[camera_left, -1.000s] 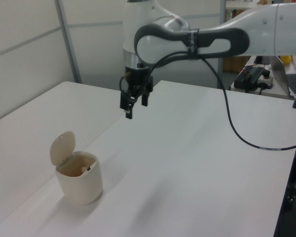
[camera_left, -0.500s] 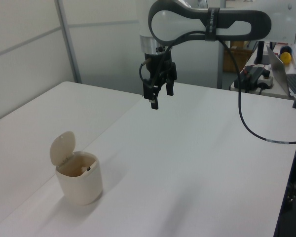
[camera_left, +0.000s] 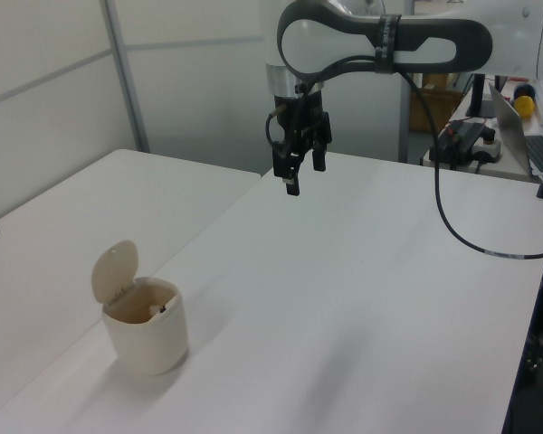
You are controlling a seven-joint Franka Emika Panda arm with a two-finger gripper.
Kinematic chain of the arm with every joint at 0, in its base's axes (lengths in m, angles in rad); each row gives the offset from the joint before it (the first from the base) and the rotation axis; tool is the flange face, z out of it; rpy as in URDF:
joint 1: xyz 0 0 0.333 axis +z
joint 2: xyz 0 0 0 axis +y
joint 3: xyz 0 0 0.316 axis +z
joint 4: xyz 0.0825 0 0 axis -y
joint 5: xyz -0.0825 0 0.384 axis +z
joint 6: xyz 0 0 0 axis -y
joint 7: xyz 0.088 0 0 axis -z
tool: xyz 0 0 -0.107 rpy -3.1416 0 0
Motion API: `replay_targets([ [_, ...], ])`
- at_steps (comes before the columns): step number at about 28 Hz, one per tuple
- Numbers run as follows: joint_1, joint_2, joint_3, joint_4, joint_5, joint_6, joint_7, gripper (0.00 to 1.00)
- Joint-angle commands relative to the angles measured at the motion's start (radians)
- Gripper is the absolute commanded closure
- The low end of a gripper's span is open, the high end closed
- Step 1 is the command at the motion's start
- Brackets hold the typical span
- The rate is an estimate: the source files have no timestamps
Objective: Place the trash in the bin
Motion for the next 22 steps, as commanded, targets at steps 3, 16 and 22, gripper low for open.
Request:
replay_targets([
  [3, 0.004, -0.016, -0.006, -0.012, -0.009, -0.01, -0.024, 0.0],
  [16, 0.003, -0.031, -0.014, -0.009, -0.007, -0.017, -0.026, 0.0],
  [22, 0.001, -0.03, -0.017, -0.009, -0.007, -0.015, -0.021, 0.0],
])
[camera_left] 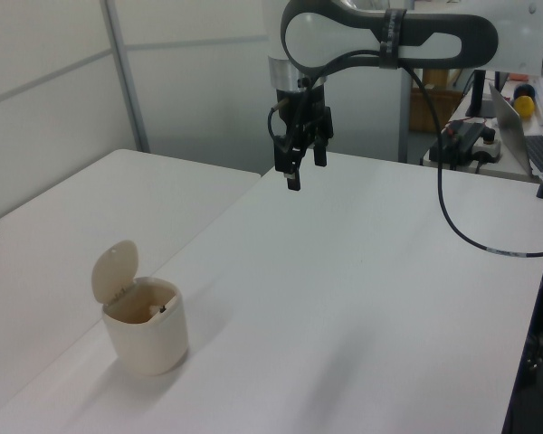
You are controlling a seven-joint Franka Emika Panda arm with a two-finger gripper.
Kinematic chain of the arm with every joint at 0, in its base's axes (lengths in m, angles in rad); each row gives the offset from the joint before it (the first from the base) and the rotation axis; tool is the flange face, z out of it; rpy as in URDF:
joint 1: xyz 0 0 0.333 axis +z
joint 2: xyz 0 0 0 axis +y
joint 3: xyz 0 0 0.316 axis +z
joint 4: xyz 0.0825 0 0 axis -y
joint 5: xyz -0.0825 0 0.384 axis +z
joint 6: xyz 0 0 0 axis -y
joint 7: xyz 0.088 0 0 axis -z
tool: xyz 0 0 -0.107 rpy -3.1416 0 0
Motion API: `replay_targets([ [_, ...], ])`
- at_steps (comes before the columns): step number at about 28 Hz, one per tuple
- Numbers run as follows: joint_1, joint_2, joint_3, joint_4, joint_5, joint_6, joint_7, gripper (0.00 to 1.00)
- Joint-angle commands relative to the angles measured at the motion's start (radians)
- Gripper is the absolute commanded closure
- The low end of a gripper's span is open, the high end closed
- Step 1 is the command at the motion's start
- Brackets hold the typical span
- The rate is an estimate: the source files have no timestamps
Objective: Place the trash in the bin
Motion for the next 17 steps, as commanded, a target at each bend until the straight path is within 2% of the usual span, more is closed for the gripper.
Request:
replay_targets([
  [1, 0.001, -0.017, -0.017, -0.01, -0.006, -0.015, -0.02, 0.0],
  [5, 0.0, -0.015, -0.022, -0.01, -0.007, -0.015, -0.021, 0.0],
  [12, 0.001, -0.018, -0.054, -0.01, -0.007, -0.016, -0.014, 0.0],
  [17, 0.0, -0.021, -0.056, -0.01, -0.007, -0.018, -0.014, 0.0],
])
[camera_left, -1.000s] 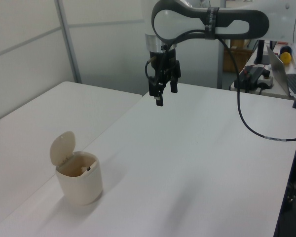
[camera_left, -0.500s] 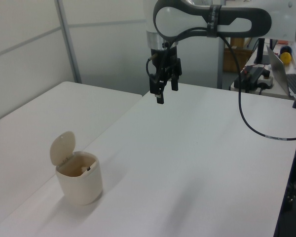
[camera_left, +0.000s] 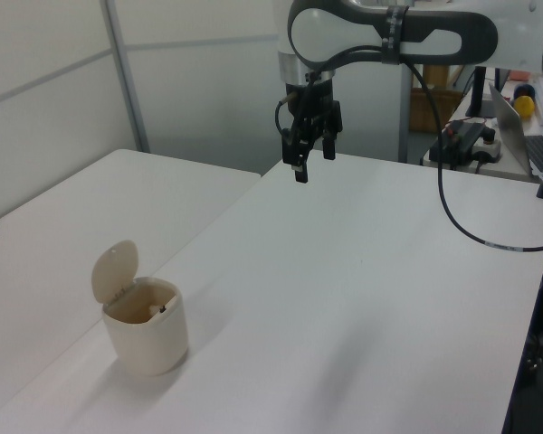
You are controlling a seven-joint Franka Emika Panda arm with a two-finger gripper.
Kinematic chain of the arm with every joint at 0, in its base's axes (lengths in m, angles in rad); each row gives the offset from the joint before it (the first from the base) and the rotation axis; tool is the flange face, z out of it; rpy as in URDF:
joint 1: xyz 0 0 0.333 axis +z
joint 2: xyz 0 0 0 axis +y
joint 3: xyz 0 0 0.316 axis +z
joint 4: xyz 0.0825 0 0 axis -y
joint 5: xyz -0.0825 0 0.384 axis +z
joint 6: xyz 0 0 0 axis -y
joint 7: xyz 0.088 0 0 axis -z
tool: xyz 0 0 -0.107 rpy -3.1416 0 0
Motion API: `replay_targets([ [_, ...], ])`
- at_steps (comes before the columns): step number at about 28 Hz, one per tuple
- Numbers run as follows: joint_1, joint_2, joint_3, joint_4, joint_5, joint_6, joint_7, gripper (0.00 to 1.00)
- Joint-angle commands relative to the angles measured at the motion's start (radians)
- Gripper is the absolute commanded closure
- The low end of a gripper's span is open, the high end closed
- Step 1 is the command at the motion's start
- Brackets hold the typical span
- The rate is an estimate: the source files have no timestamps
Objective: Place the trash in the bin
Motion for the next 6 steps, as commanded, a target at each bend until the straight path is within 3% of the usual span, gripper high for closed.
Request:
replay_targets([
  [1, 0.001, -0.021, -0.005, -0.011, -0.007, -0.018, -0.012, 0.0],
  [6, 0.001, -0.021, -0.007, -0.011, -0.006, -0.016, -0.01, 0.0],
])
